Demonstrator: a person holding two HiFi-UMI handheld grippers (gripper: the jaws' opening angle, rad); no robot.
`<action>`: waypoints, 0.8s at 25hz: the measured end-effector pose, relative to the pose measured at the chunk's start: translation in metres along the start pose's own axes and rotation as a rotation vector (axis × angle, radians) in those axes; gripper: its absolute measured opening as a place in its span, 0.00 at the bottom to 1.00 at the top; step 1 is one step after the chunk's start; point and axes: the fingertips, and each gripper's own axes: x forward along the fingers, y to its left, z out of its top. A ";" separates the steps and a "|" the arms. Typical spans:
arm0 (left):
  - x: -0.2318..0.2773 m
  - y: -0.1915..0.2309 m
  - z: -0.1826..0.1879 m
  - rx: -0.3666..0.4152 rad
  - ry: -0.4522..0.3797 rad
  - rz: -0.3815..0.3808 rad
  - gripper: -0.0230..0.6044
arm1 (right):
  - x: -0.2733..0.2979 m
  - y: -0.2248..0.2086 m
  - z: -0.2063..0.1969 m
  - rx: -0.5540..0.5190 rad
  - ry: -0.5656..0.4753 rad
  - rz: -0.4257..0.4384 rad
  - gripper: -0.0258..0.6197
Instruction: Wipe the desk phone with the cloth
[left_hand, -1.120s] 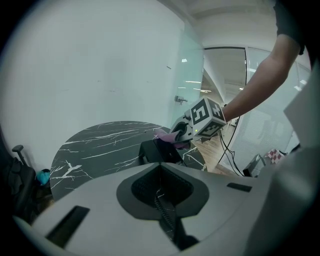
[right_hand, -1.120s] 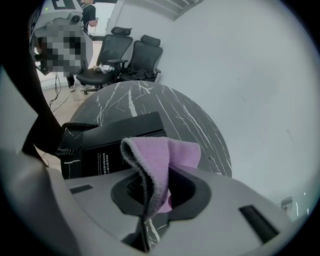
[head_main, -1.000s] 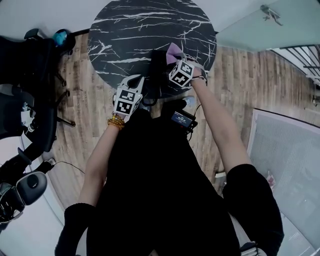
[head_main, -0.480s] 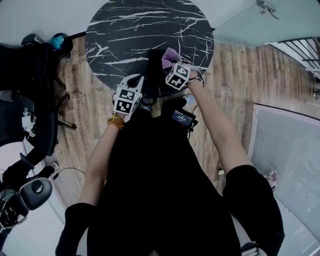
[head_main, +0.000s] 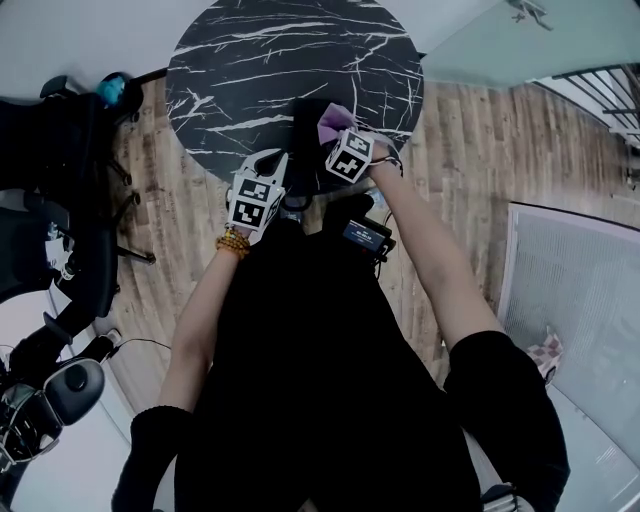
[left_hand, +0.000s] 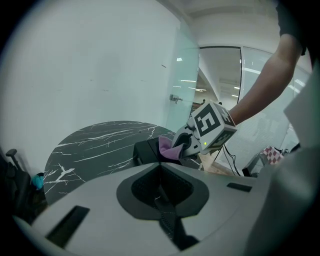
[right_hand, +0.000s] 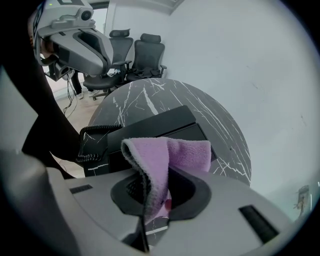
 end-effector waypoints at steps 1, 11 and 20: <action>0.000 -0.001 0.000 0.001 0.000 -0.001 0.06 | 0.000 0.003 0.000 -0.003 0.003 0.004 0.13; 0.005 -0.011 0.003 0.019 0.003 -0.021 0.06 | 0.002 0.022 -0.005 0.012 0.019 0.029 0.13; 0.009 -0.015 0.004 0.032 0.011 -0.039 0.06 | 0.004 0.038 -0.006 0.047 0.017 0.050 0.13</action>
